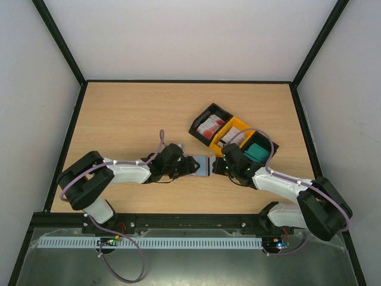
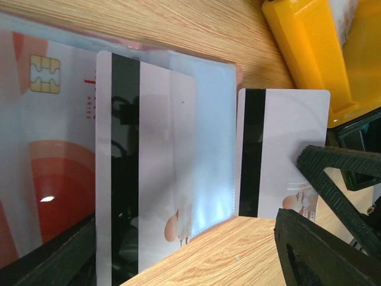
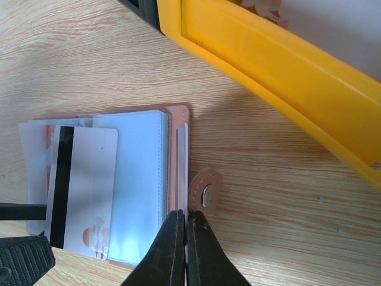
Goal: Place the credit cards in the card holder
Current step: Insert the credit card into the card holder.
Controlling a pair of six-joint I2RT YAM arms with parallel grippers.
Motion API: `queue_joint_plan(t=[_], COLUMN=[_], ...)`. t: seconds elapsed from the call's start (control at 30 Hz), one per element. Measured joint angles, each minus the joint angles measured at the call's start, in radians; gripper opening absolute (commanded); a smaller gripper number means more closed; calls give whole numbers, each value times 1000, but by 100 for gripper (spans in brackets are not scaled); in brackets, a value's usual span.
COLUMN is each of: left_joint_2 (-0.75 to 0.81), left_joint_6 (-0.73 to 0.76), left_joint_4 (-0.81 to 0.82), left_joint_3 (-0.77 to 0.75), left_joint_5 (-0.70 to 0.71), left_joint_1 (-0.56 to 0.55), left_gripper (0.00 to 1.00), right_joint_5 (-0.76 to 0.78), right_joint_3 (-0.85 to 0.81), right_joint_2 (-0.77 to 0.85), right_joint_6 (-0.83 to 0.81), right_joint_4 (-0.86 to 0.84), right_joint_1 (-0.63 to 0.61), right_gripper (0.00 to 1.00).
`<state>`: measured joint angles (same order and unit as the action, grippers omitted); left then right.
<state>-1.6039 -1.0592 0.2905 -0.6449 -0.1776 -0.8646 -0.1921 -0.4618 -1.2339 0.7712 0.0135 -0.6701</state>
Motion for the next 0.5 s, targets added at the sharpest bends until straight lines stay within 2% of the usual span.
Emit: queue_joint_plan(t=[0.17,0.5], left_joint_2=[9,-35], left_joint_6=[14,137], left_joint_4=[-50,-206], left_joint_3=[-14,-116], left_joint_5=[27,109], left_joint_1=[-1,-29], left_gripper=[73,53], right_joint_5=[0,-6], right_joint_3=[0,-4], right_joint_2=[-4,-29], right_joint_6=[0,-1], right_joint_4=[-2,-22], right_joint_1=[0,0], right_gripper=[2,2])
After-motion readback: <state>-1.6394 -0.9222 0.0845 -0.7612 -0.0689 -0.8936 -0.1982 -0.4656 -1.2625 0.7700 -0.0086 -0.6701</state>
